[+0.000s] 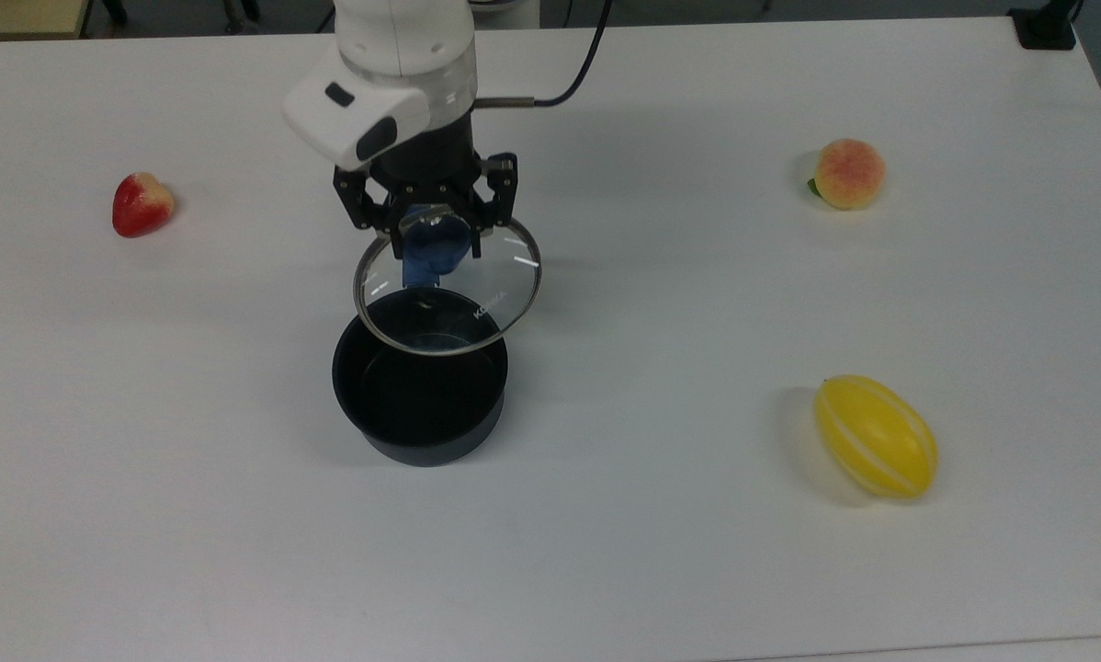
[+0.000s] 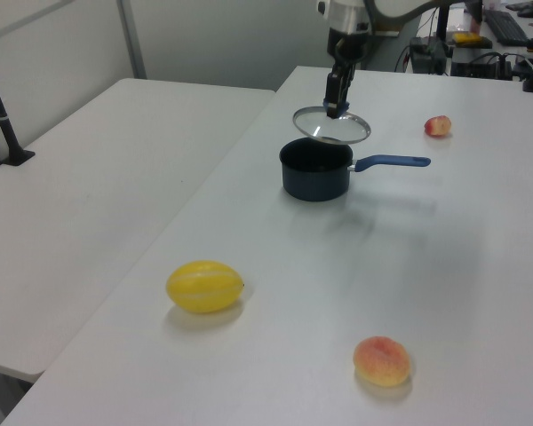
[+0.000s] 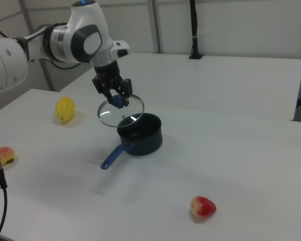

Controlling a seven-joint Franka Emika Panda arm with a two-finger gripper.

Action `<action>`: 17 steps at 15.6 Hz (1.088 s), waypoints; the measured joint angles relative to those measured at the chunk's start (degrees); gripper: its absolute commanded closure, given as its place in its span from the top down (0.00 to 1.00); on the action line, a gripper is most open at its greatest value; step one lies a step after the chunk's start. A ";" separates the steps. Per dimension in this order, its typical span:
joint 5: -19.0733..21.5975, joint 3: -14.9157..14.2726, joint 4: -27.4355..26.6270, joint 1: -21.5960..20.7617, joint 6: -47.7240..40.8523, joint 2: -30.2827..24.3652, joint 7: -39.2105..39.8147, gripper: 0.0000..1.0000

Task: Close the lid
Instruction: 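Lower the glass lid onto the saucepan rim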

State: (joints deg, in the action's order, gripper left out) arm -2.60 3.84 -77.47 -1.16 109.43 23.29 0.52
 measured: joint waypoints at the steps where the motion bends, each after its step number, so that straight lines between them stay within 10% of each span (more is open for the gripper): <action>1: -0.02 0.00 0.11 0.03 0.83 0.85 -0.18 0.00; 17: -3.00 -0.02 0.42 0.31 8.74 6.52 -2.48 0.00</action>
State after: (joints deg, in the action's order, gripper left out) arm -5.60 3.82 -77.05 -0.85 118.17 29.80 -1.95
